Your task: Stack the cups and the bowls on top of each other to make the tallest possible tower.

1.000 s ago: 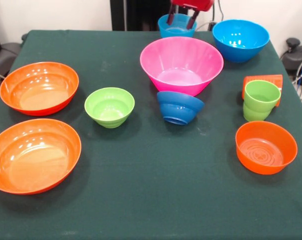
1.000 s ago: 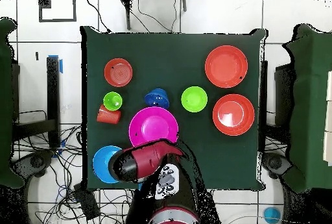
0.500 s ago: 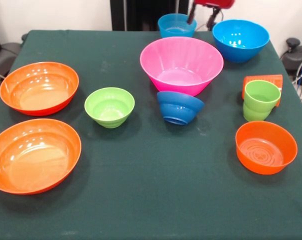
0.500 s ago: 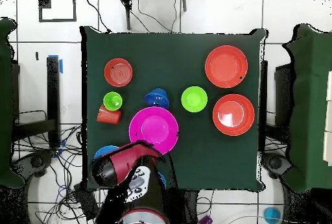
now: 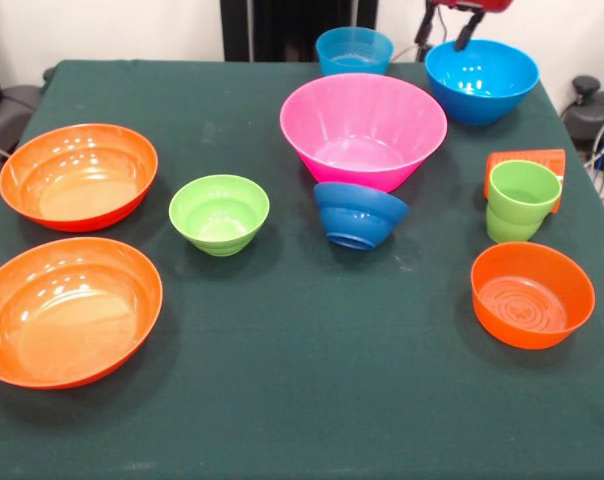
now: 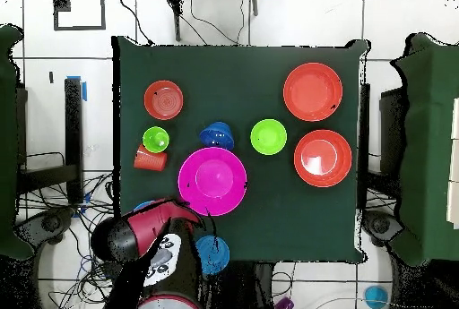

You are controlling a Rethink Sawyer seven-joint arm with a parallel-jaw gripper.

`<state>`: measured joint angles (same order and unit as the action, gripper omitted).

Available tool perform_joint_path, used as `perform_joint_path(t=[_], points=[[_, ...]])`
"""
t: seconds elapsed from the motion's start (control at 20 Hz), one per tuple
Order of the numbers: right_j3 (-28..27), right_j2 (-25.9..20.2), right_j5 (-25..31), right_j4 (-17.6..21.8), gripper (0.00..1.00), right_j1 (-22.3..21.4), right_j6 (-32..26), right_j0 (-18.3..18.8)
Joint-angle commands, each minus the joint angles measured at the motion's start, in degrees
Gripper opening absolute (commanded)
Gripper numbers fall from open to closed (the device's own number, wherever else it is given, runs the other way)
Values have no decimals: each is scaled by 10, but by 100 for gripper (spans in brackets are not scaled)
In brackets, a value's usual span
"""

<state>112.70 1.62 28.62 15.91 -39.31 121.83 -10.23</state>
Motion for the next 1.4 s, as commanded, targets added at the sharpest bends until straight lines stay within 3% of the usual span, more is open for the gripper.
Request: perform_joint_path(t=[0.05,0.6,0.75,1.1,1.4], points=[[-37,-18,39,-25,100,8,59,0],[-20,-9,33,-42,100,-4,82,-17],[-20,-11,38,-68,100,-11,103,-32],[-48,19,63,-144,100,-10,176,-107],[-61,36,71,-188,100,-12,190,-136]])
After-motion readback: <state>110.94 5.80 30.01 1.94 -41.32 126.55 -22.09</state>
